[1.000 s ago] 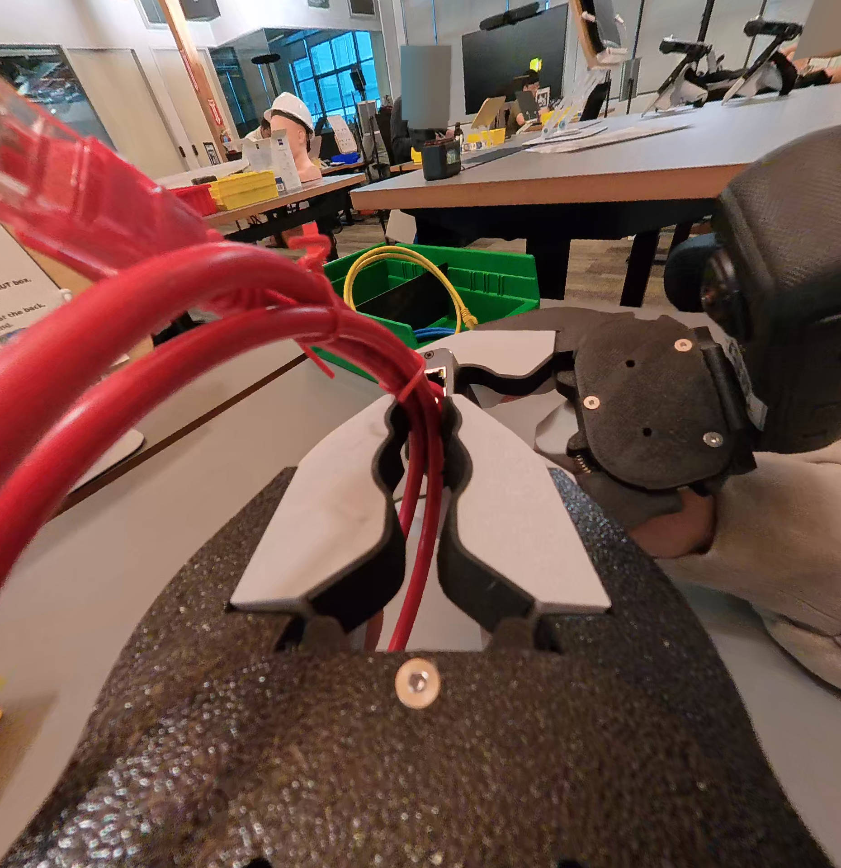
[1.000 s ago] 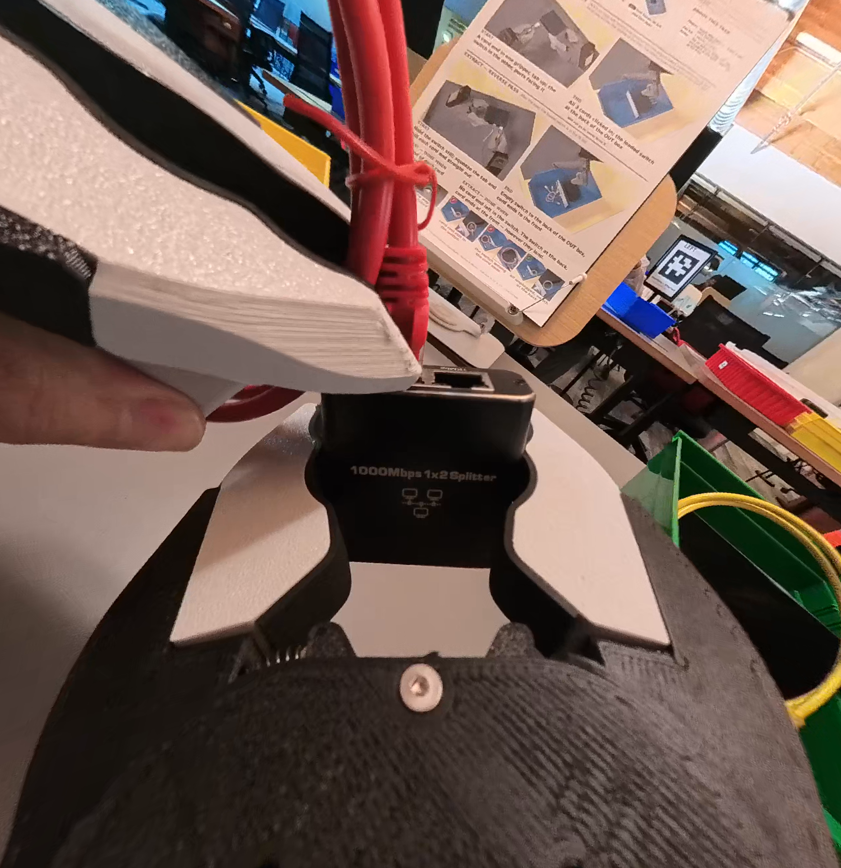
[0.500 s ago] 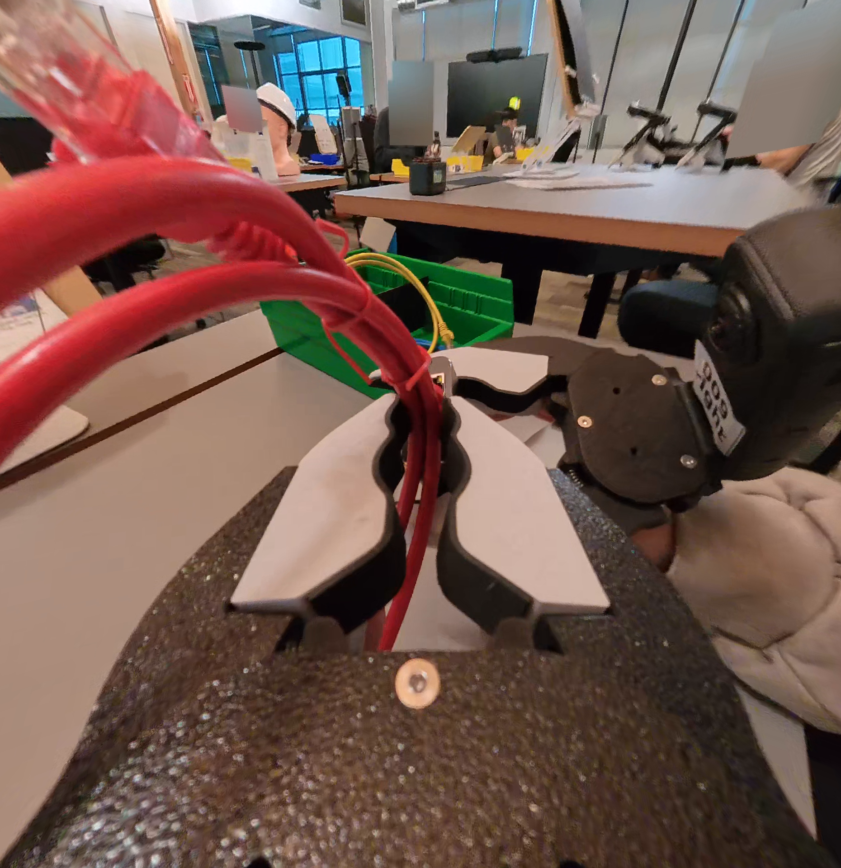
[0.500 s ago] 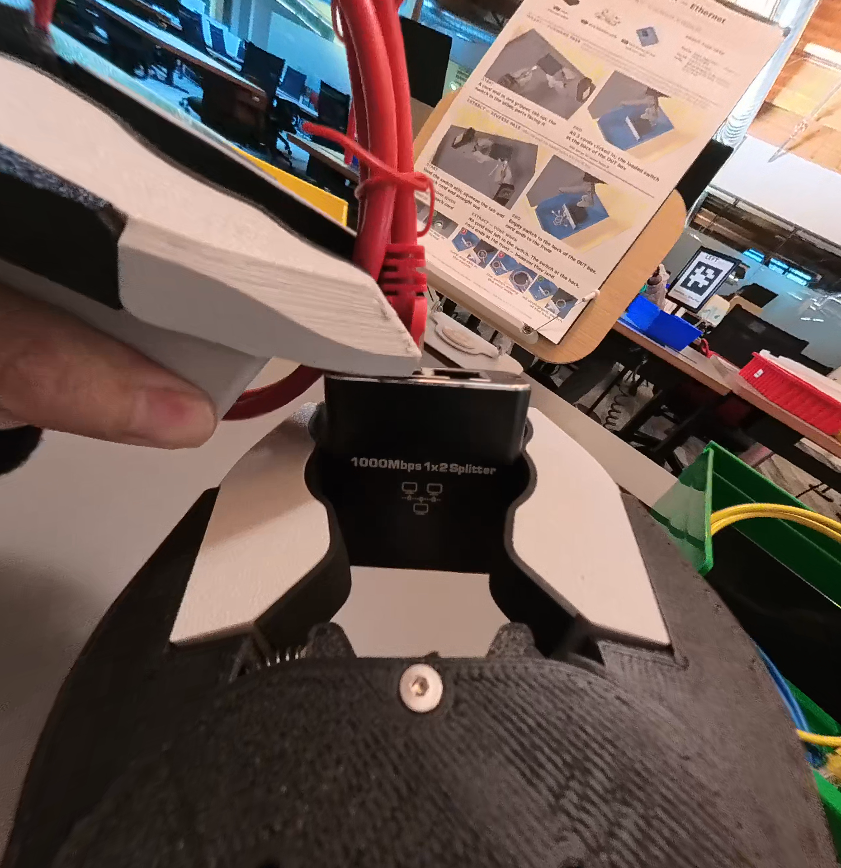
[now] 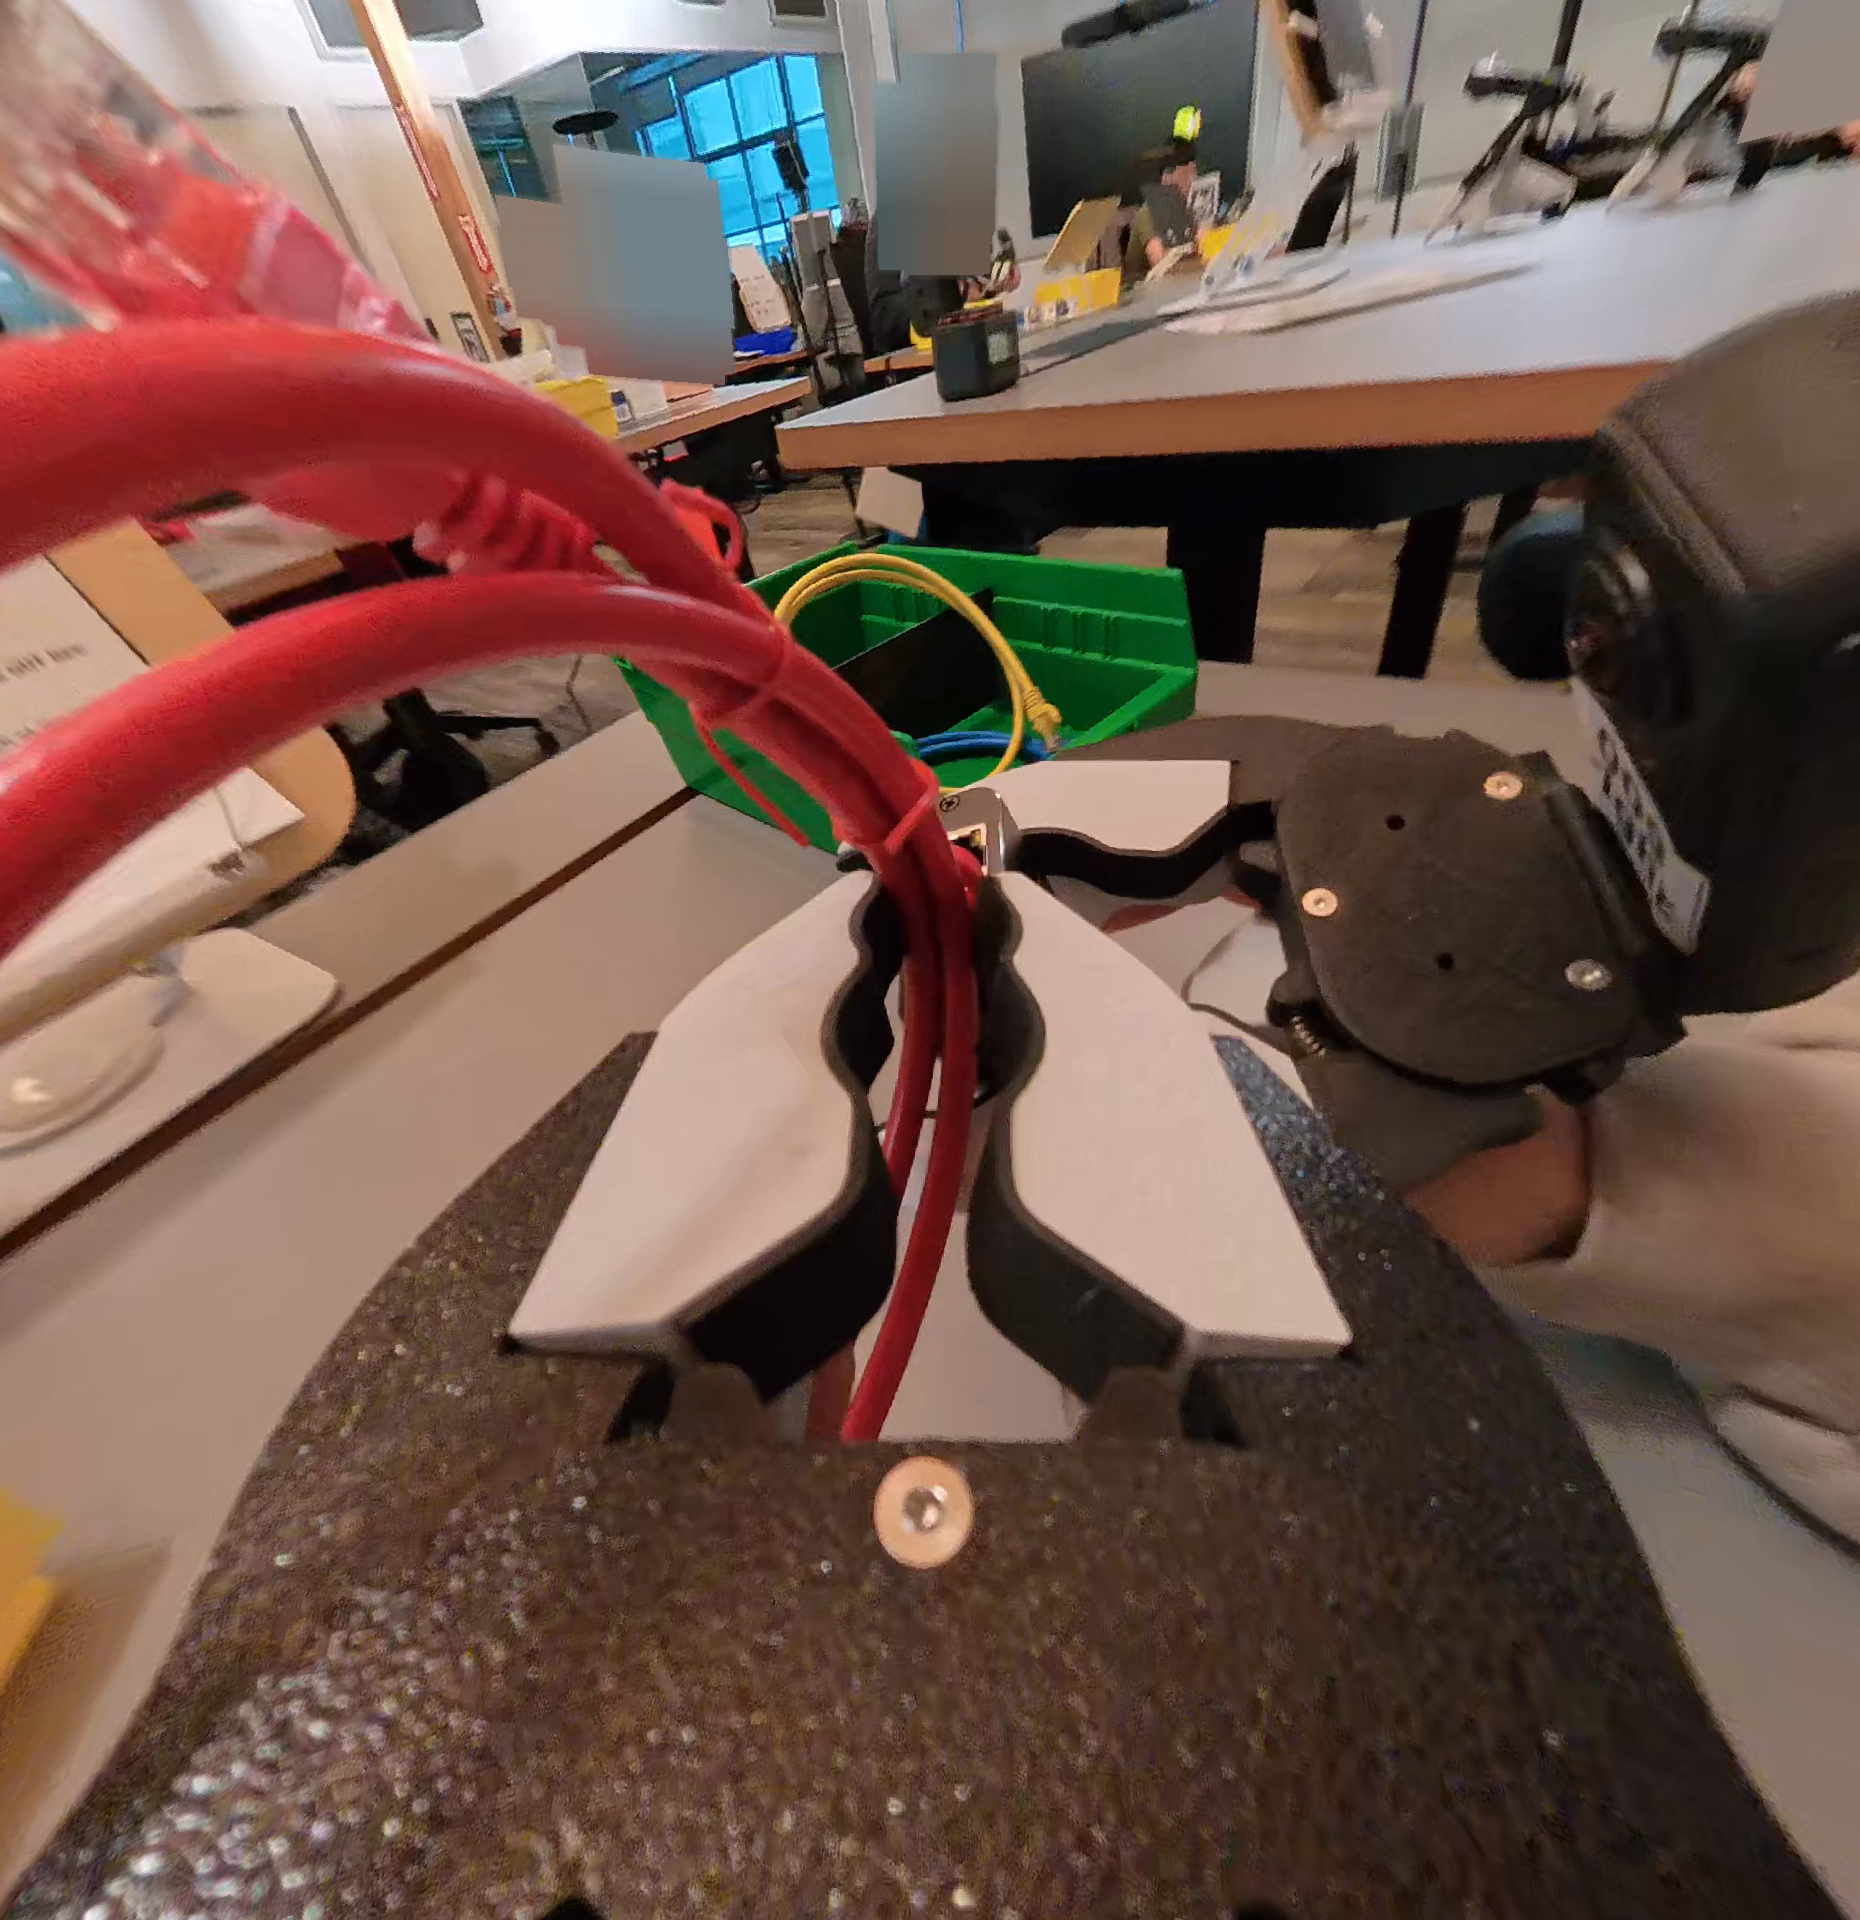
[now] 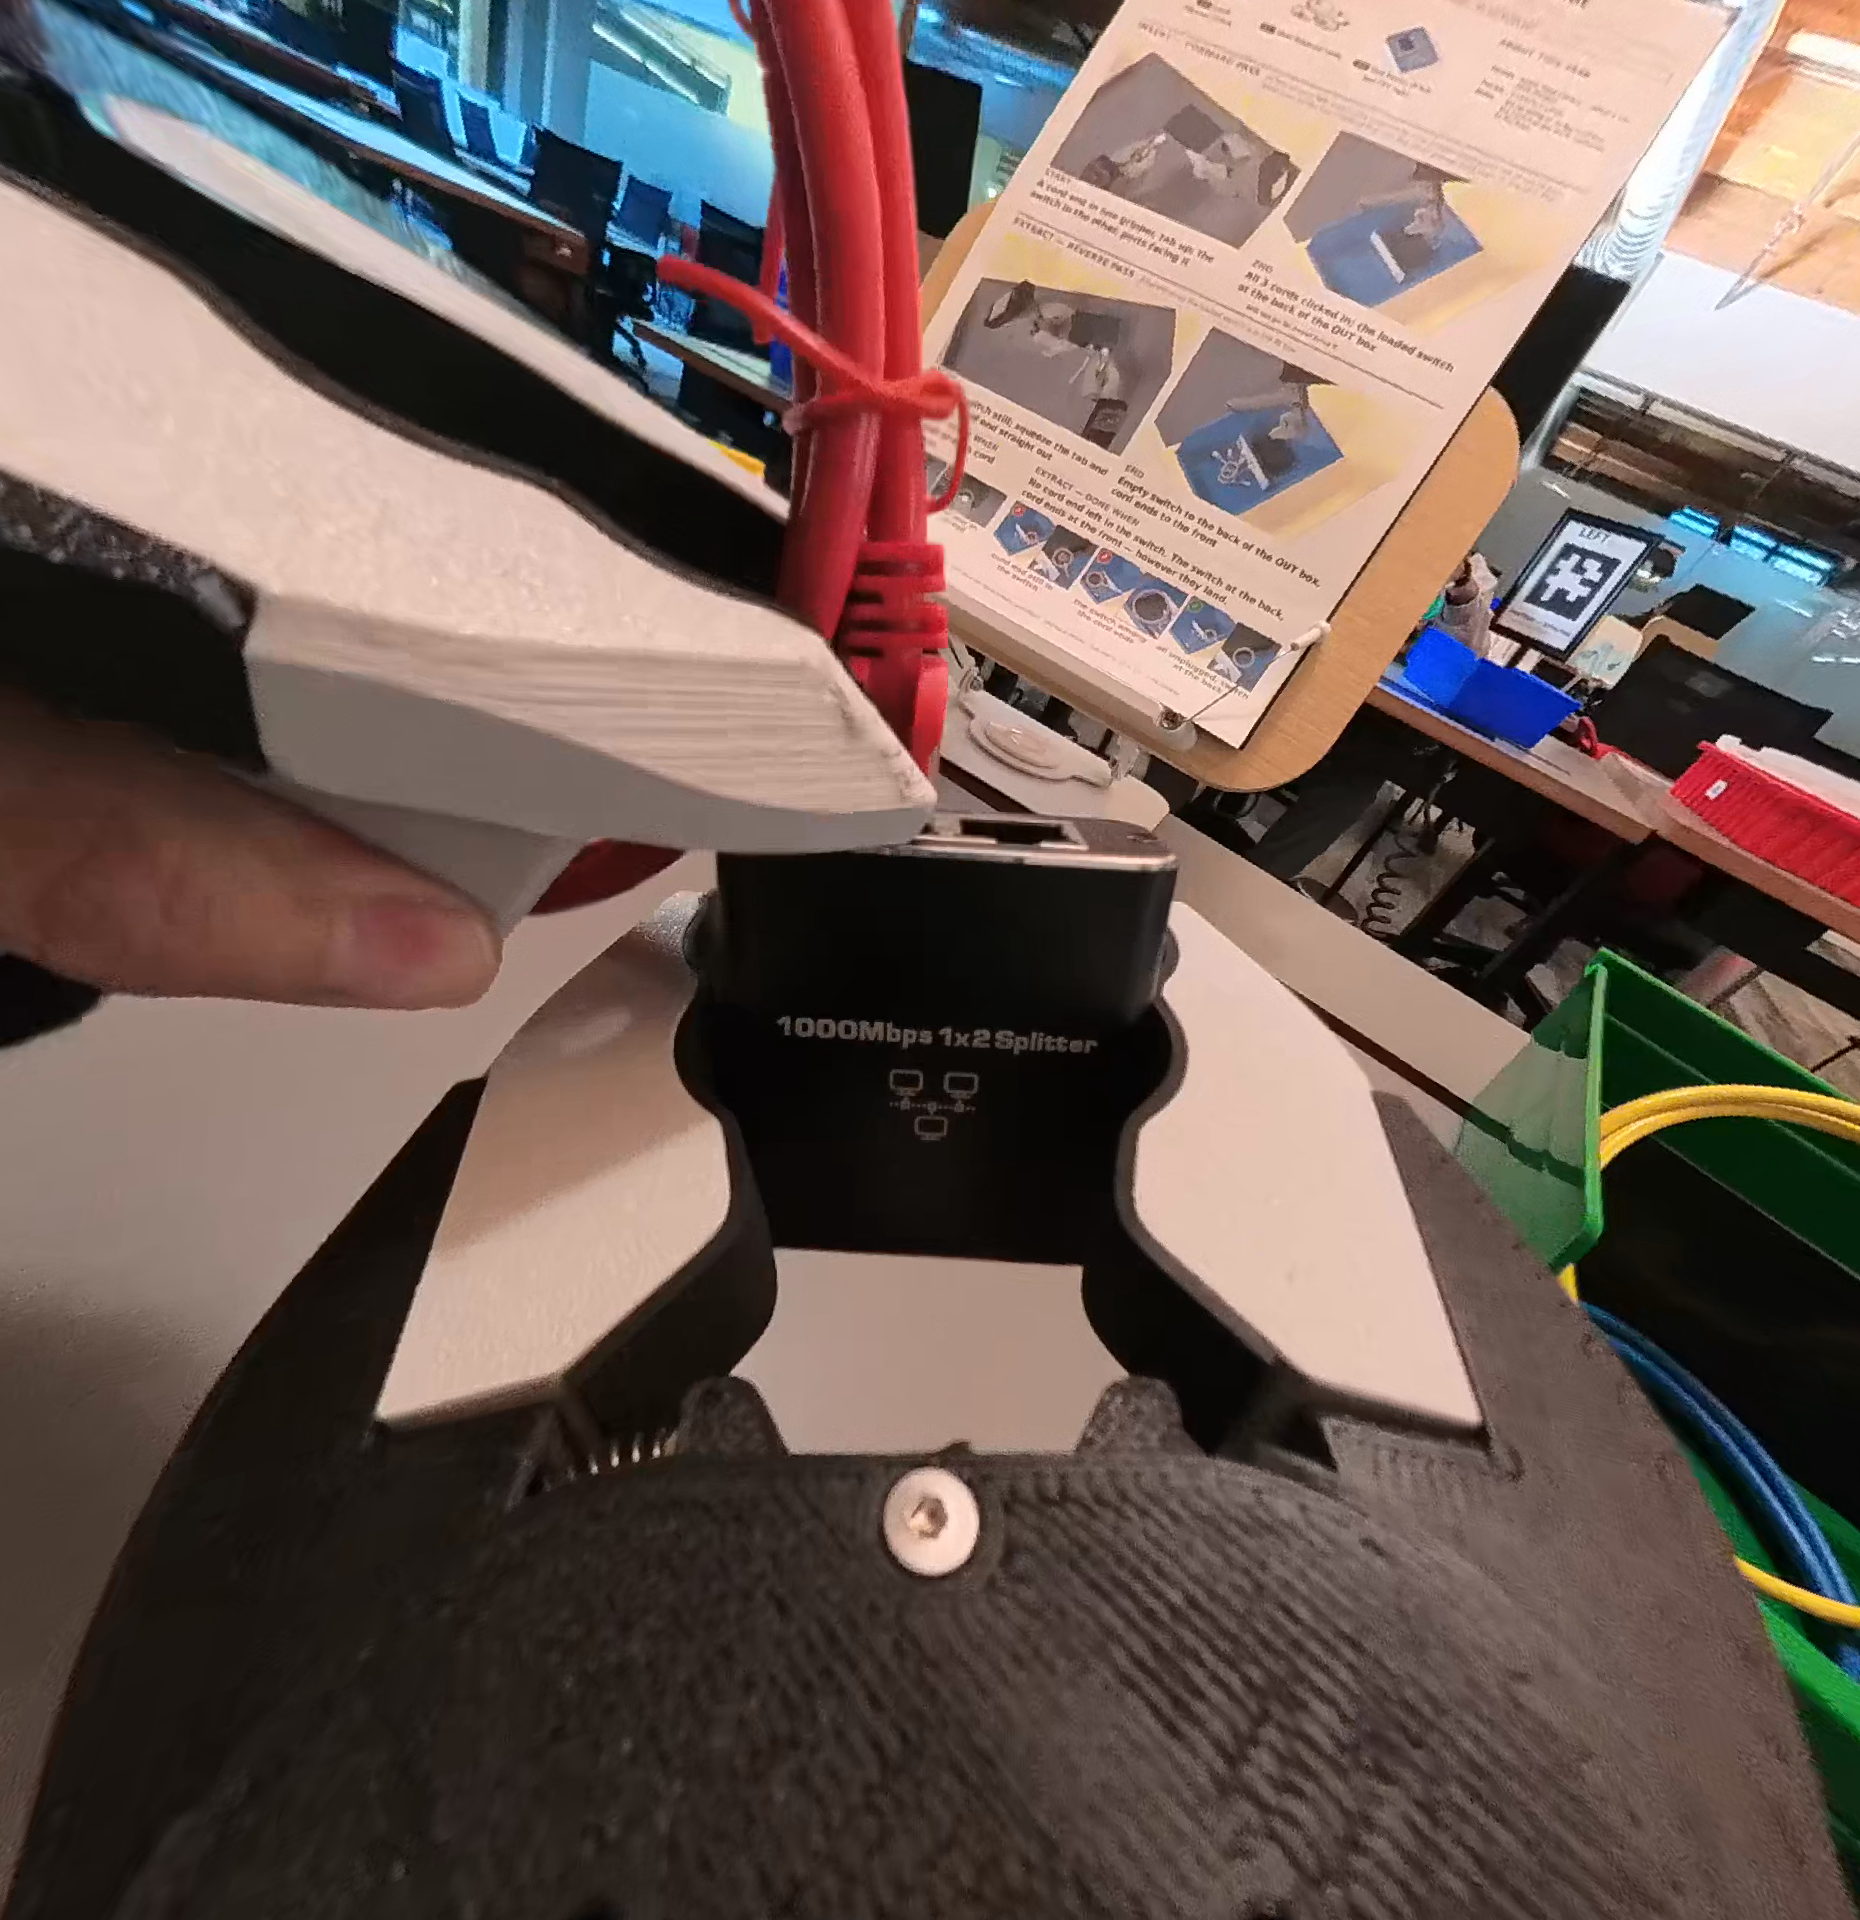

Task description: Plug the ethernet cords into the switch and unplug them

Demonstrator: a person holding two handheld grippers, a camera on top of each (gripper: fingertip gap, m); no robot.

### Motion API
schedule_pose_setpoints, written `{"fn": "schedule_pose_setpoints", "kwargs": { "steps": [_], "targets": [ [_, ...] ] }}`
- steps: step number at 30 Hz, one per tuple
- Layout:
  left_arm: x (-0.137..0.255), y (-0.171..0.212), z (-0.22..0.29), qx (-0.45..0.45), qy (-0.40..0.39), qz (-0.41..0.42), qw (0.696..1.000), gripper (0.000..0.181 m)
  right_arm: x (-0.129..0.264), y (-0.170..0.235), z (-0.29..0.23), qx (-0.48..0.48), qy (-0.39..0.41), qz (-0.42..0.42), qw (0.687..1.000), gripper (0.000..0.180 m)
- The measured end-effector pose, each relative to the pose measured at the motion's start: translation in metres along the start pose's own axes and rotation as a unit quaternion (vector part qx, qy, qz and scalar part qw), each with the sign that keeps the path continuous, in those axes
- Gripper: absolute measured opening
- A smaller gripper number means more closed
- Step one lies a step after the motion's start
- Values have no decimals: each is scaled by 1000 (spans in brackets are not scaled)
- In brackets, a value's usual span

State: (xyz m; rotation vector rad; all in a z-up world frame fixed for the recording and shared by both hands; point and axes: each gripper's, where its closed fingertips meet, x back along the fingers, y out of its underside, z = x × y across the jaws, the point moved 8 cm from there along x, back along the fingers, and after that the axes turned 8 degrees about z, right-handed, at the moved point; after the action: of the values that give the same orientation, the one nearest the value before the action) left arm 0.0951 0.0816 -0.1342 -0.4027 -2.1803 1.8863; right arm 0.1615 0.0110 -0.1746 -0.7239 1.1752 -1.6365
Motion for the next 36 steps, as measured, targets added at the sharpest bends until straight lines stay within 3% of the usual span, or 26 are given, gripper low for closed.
{"fn": "schedule_pose_setpoints", "kwargs": {
  "steps": [4,7,11,17,24,30,36],
  "targets": [
    [-2,-3,7,-79,-11,-21,997,14,0,2,1,-17,-3,1,1000,78],
    [-1,-6,7,-87,-8,-21,996,14,0,0,1,-22,-6,11,1000,78],
    [3,-2,-3,36,17,17,999,13,1,-4,-1,-12,-6,18,1000,78],
    [5,2,-10,119,34,50,991,12,1,-9,-1,11,-2,11,1000,78],
    [3,-1,-4,25,9,11,1000,14,1,-4,0,10,-2,1,1000,78],
    [6,7,-14,180,45,66,980,12,2,-9,-2,38,-1,7,999,78],
    [6,-3,-9,82,25,41,995,13,3,-14,0,44,5,-1,999,77]
  ]
}}
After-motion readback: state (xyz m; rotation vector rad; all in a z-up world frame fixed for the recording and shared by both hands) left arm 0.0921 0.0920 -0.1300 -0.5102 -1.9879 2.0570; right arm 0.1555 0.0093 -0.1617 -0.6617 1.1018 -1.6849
